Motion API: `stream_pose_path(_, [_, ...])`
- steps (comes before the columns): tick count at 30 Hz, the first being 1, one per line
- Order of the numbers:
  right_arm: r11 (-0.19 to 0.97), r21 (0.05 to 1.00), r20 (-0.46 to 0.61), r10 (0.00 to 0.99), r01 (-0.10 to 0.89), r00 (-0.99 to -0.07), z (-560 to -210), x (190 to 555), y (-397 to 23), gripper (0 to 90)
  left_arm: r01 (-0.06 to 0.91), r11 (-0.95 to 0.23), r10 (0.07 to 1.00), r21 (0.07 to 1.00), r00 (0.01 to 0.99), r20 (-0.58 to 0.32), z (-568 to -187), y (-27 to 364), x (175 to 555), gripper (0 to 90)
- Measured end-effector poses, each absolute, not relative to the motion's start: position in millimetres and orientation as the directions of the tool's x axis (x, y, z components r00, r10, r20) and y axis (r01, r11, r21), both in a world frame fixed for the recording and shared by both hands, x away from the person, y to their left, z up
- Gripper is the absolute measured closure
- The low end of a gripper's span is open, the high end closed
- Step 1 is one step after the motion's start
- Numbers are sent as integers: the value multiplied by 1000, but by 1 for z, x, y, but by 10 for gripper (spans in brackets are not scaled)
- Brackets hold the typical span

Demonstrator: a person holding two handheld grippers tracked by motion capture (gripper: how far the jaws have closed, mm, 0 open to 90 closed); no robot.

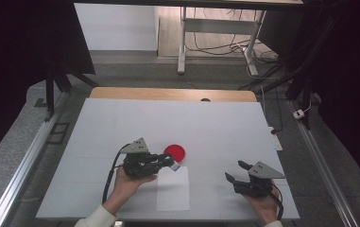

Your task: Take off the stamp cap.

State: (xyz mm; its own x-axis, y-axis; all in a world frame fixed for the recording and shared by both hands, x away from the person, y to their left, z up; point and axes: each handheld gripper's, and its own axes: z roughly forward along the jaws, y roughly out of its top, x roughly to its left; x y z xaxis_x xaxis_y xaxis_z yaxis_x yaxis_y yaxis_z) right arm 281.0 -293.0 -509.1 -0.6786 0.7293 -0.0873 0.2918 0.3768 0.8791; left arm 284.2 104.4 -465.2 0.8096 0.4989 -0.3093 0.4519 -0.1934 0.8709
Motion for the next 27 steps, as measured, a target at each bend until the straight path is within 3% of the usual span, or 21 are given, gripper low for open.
stream_pose_path(27, [360,897,-79,702,257,-708,-502,274,-264,310,456,-175,508,872,801,-316,-466,99,284,758])
